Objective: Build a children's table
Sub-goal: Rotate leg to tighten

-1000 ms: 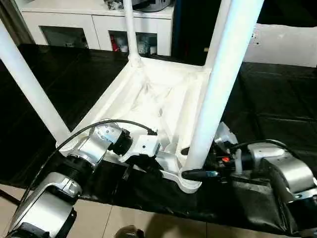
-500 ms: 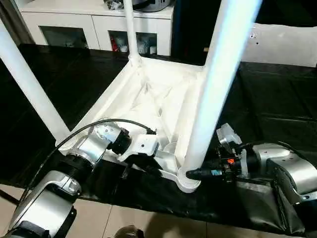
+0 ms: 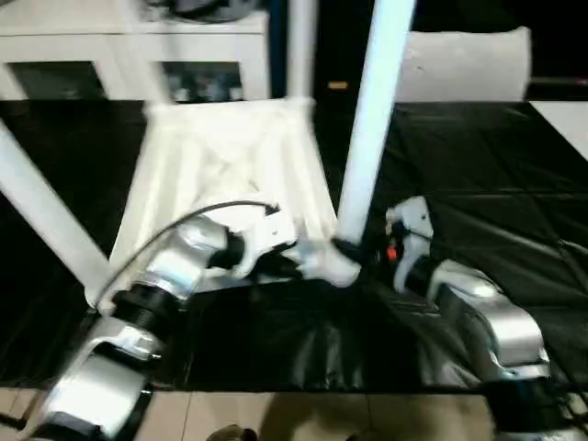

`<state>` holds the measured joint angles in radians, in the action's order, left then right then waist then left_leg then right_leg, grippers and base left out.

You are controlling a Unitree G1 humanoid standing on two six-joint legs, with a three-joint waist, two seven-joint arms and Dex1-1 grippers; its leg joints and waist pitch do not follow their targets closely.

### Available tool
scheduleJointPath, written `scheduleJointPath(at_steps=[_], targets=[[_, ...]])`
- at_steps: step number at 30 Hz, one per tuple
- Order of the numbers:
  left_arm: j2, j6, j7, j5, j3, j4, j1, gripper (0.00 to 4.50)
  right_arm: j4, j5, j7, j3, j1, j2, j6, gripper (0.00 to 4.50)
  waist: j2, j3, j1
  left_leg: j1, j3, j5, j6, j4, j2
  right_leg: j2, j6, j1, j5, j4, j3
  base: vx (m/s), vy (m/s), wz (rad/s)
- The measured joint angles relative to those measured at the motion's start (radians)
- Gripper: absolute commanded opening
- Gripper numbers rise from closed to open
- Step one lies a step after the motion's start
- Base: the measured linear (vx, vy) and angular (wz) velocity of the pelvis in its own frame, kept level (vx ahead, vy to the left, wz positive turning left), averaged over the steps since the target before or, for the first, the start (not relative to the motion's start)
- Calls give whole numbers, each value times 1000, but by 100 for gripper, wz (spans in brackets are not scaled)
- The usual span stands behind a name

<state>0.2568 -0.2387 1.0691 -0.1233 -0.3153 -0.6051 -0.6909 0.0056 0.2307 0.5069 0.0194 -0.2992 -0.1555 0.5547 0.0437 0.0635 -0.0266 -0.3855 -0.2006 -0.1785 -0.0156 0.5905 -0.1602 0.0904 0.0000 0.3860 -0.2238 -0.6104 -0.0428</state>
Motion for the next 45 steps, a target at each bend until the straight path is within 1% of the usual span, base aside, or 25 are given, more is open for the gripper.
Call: scheduleJointPath(at_steps=[3,4,6,8,9,10,13,14,16,17,18,20,23,24,25,26,28,30,33,35,37,39,42,44,45], targets=[[-54,-42,-96,-6,21,3,-1,0,11,-47,-125,-9,-28,51,4,198,0,0,-1,0,0,0,0,-2,1,0,-6,1,7,1,0,0,0,0],[-61,-51,-109,-6,26,5,-1,0,11,-54,-140,-11,-30,58,0,232,0,0,-2,0,0,0,0,-3,1,0,-6,2,7,1,0,0,0,0],[-68,-59,-122,-6,25,13,-2,0,11,-63,-161,-14,-33,70,-7,267,-1,0,-4,0,0,0,-1,-6,1,0,-2,3,10,1,0,0,0,0],[-68,-50,-123,-9,23,13,-6,0,13,-63,-168,-16,-33,77,-21,273,0,0,-6,0,0,-1,-2,-10,1,0,0,4,11,2,0,0,0,0],[-67,-40,-123,-10,22,13,-6,0,13,-63,-168,-16,-33,76,-27,296,0,0,-7,-1,0,0,-3,-13,2,0,0,5,10,3,0,0,0,0],[-64,-26,-120,-10,18,12,-6,0,14,-63,-159,-15,-33,70,-36,296,0,1,-8,-2,0,0,-3,-14,2,0,0,6,10,3,-1,0,0,0],[-49,9,-96,-9,8,12,-8,0,15,-62,-109,-11,-23,43,-54,322,0,1,-11,-7,0,0,-3,-15,1,0,0,12,10,3,-2,0,0,0],[-43,25,-85,-8,3,12,-8,0,14,-54,-80,-7,-17,27,-65,322,1,1,-13,-9,0,0,-3,-15,1,0,0,14,10,3,-2,0,0,0],[-23,55,-53,-8,0,9,-8,0,13,-40,-4,3,-8,-31,-82,350,0,1,-15,-10,0,1,-1,-15,1,0,0,14,10,4,-2,0,0,0],[-10,73,-31,-6,-6,8,-8,0,7,-30,48,16,-1,-67,-91,353,1,2,-17,-11,0,1,-1,-15,1,0,0,15,10,4,-2,0,0,0],[9,100,5,-1,-15,4,-8,0,-4,-19,133,35,12,-123,-109,357,1,2,-20,-11,0,3,2,-15,1,0,0,15,10,4,-3,0,0,0],[30,139,47,3,-20,-5,-8,0,-5,-2,226,47,21,-177,-128,367,1,2,-29,-12,0,3,2,-14,0,0,0,15,10,4,-4,0,0,0],[65,202,120,11,-35,-16,-8,0,-9,26,356,63,24,-244,-128,398,1,3,-38,-11,0,3,2,-13,0,0,0,14,10,3,-4,0,0,0],[72,213,143,13,-36,-19,-8,0,-11,34,395,68,25,-264,-127,413,1,3,-41,-11,0,2,1,-12,-1,0,0,14,10,2,-4,0,0,0],[80,218,164,13,-37,-19,-9,0,-13,41,431,71,24,-287,-128,413,1,3,-43,-12,0,2,1,-11,0,0,0,14,10,2,-4,0,0,0],[87,222,185,16,-39,-20,-9,0,-14,49,465,78,24,-310,-128,425,1,3,-46,-11,0,2,1,-10,0,1,0,13,10,2,-4,0,0,0],[97,237,233,24,-47,-21,-9,0,-14,67,538,91,23,-354,-127,443,0,3,-57,-11,0,2,1,-9,0,1,0,13,10,1,-4,0,0,0],[112,256,293,40,-60,-21,-9,0,-10,85,611,114,18,-379,-121,447,0,3,-64,-12,0,2,1,-8,-1,1,0,13,10,0,-4,0,0,0],[131,270,363,52,-79,-19,-9,0,-1,95,685,146,6,-388,-123,447,0,3,-74,-12,0,3,2,-6,-1,1,0,14,10,-1,-5,0,0,0],[133,279,388,52,-90,-18,-9,0,1,109,721,152,0,-395,-122,447,0,3,-80,-14,0,2,3,-4,-1,1,0,14,10,-2,-5,0,0,0],[134,288,405,51,-96,-14,-9,0,2,123,746,154,-13,-402,-121,419,0,3,-85,-14,0,1,4,-1,-1,1,-1,13,11,-3,-5,0,0,0],[134,293,415,51,-99,-10,-9,0,2,131,757,155,-16,-404,-119,419,-1,3,-89,-15,0,1,3,1,-1,2,-2,13,11,-3,-5,0,0,0],[135,305,428,51,-109,-10,-12,0,5,146,787,169,-16,-410,-99,385,-2,3,-89,-15,0,0,1,2,-1,2,-3,13,12,-3,-5,0,0,0],[137,310,431,51,-116,-10,-15,0,7,150,791,172,-16,-411,-92,379,-2,3,-89,-15,0,0,1,2,-1,2,-3,13,13,-4,-5,0,0,0],[138,312,432,51,-116,-10,-15,0,7,152,794,172,-16,-411,-87,360,-2,3,-89,-15,0,0,1,2,-1,2,-3,13,13,-4,-5,0,0,0]])
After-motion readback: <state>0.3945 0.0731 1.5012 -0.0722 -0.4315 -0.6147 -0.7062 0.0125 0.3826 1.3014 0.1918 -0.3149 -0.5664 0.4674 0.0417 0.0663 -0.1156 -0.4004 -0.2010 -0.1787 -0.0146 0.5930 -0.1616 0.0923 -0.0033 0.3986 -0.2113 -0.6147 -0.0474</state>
